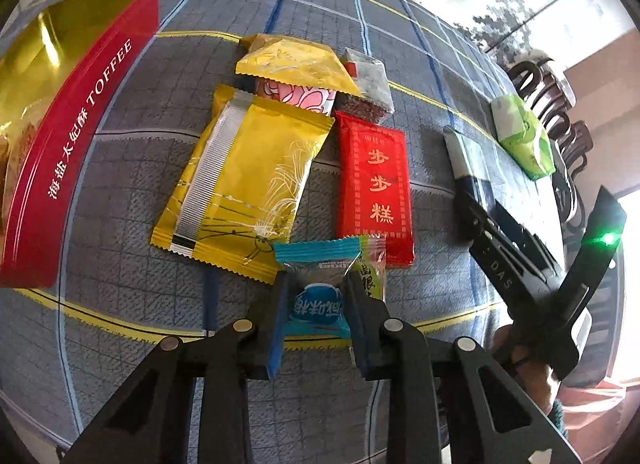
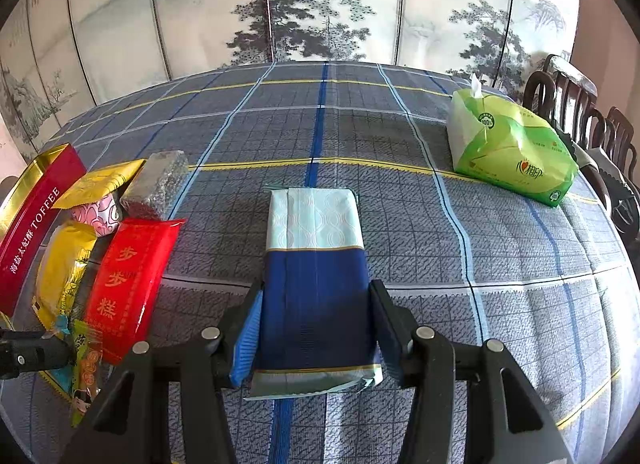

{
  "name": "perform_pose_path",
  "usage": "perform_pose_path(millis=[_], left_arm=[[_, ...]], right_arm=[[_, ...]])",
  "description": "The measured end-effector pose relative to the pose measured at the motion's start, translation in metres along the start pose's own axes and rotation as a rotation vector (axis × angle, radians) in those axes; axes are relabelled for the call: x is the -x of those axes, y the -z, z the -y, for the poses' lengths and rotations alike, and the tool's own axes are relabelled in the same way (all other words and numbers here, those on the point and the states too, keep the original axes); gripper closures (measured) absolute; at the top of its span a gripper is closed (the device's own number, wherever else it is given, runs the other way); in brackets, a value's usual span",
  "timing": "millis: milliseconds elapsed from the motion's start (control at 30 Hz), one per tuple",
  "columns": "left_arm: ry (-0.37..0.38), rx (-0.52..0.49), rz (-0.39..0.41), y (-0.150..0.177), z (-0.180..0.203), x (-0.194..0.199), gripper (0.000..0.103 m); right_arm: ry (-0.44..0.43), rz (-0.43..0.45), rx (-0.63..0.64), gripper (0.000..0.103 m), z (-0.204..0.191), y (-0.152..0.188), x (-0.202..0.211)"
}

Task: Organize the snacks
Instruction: 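Grasp the small blue candy with the left gripper while the right gripper holds the box, then carry the blue candy into the tin tray and open the left gripper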

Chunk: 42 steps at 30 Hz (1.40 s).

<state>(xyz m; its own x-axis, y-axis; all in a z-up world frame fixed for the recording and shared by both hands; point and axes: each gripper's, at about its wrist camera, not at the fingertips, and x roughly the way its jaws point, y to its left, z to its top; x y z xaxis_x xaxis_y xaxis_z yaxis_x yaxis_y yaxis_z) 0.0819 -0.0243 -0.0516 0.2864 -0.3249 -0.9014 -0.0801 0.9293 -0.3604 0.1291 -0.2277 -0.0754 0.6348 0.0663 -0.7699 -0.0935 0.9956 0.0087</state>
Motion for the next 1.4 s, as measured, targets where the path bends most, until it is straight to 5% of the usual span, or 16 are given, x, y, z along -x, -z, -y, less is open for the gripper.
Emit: perform_pose_path(millis=[667,1067,1400], left_arm=[[-0.041,-0.148,0.048,0.014,0.005,0.029,0.08],[-0.09,-0.201,0.173,-0.005,-0.016,0.079,0.08],[-0.289,-0.15,0.289,-0.051,-0.097,0.118,0.08]], right_arm=[[0.007,-0.002,0.006,0.05,-0.002,0.001,0.001],[0.008,-0.003,0.007,0.05,-0.002,0.0,0.001],[0.007,-0.003,0.007,0.05,-0.002,0.001,0.002]])
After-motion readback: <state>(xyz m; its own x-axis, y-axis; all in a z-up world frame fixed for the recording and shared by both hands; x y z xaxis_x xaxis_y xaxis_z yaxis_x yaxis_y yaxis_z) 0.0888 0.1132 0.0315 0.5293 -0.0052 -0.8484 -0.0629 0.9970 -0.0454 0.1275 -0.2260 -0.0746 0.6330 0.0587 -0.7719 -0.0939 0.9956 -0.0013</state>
